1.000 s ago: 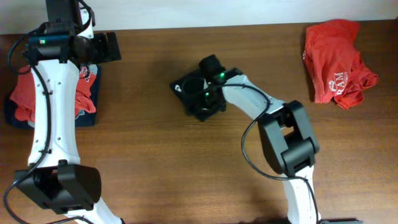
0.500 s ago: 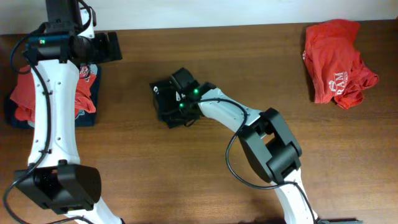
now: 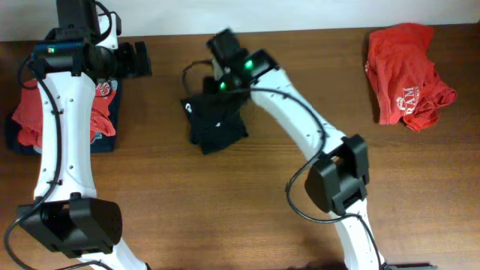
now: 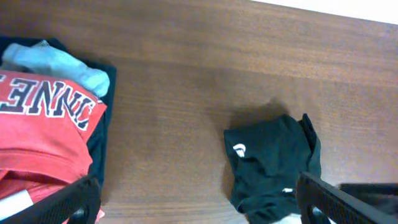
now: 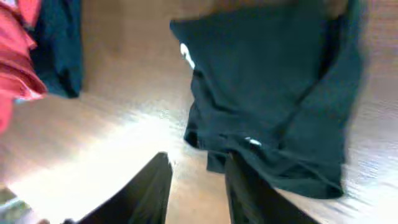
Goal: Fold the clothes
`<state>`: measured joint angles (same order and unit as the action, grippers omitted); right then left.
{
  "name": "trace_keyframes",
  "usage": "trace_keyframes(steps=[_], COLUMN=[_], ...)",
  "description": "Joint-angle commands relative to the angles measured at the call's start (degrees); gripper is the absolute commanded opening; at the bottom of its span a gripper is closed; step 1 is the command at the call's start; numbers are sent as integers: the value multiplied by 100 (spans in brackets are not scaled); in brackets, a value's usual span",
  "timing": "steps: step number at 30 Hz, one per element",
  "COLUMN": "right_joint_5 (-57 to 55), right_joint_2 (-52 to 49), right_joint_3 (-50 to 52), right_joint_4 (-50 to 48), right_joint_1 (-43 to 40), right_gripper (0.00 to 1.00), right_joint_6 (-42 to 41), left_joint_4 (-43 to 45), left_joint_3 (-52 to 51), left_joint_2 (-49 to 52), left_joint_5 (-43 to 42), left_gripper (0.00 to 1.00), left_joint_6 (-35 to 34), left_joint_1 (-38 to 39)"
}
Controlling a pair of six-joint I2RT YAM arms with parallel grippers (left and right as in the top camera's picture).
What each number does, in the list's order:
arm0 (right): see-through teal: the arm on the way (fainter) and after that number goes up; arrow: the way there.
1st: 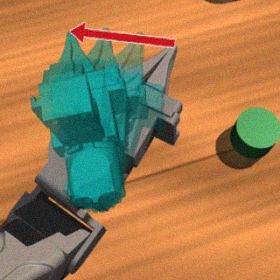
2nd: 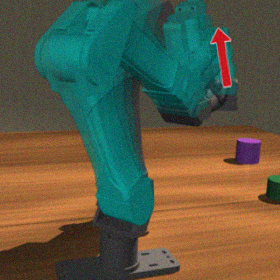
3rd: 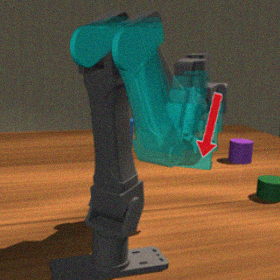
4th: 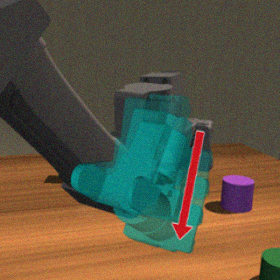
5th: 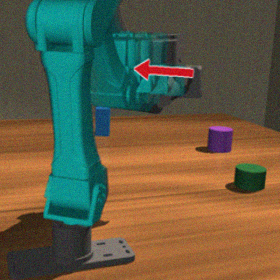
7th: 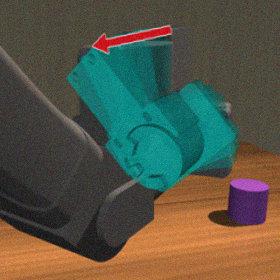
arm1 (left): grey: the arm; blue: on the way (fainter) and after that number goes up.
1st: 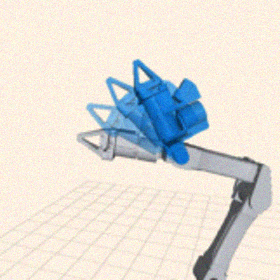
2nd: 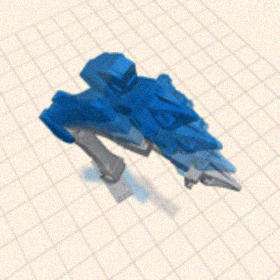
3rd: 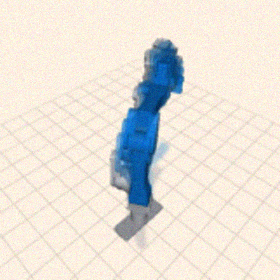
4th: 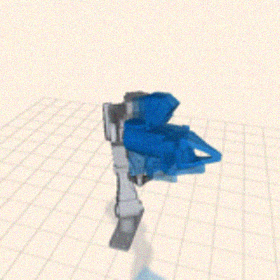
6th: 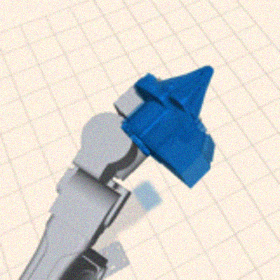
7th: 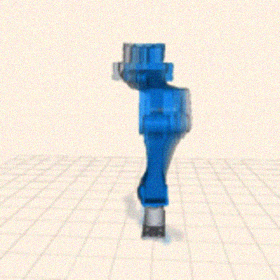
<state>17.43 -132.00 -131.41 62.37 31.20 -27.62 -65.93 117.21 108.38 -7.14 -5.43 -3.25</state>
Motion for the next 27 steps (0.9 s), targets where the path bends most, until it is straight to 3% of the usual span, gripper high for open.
trace_keyframes(steps=[1,10,17,27], right_joint_5=[11,632,1408,970], right_joint_2=[96,103,103,103], right_joint_3=[-452,-654,-654,-649], right_joint_4=[240,380,765,1386], right_joint_1=[-195,-1764,-3032,-3309], right_gripper=[35,44,47,51], right_joint_6=[192,229,935,1539], left_joint_4=[-83,-595,334,1486], left_joint_3=[-31,-1034,-2286,-3003], left_joint_2=[46,48,46,48], left_joint_5=[-210,-907,-872,1821], left_gripper=[99,99,99,99], left_joint_6=[-37,-192,1268,3191], left_joint_1=[-13,452,1655,3064])
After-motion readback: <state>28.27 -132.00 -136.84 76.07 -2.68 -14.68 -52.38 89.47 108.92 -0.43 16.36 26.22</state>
